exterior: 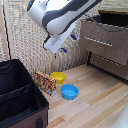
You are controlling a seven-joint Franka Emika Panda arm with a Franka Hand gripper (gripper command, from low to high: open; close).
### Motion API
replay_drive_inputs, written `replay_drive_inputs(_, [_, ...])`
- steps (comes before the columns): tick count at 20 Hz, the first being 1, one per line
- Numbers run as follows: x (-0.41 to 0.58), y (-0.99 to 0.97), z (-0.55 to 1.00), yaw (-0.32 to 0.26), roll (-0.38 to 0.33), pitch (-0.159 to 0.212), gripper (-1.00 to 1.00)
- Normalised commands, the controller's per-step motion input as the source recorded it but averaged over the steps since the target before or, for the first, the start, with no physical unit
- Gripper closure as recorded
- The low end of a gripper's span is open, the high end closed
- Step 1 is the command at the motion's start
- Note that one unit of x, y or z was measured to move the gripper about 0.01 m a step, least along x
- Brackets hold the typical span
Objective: Locate and clasp the grip of the topmost drawer. Steadily and circumspectly yank the drawer open. Discover and seize the nutrition bar using your clamp. Deposit the nutrition bar in the accessible drawer. Unclench the nutrition bar.
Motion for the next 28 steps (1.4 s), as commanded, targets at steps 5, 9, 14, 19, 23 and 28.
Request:
replay_drive_inputs(5, [0.297, 0.28, 0.09, -0.149, 0.307, 0.000, -1.00])
replay_drive_inputs(9, [0.319, 0.27, 0.11, -0.143, 0.287, -0.003, -1.00])
replay_drive_inputs(14, [0.352, 0.22, 0.10, -0.120, 0.234, -0.018, -1.00])
replay_drive_inputs(19, [0.412, 0.06, 0.00, -0.109, 0.183, -0.002, -1.00])
replay_drive_inputs(23, [0.491, -0.02, -0.05, -0.059, 0.153, 0.009, -1.00])
replay_drive_inputs(28, [0.501, -0.05, -0.12, 0.004, 0.203, 0.052, -1.00])
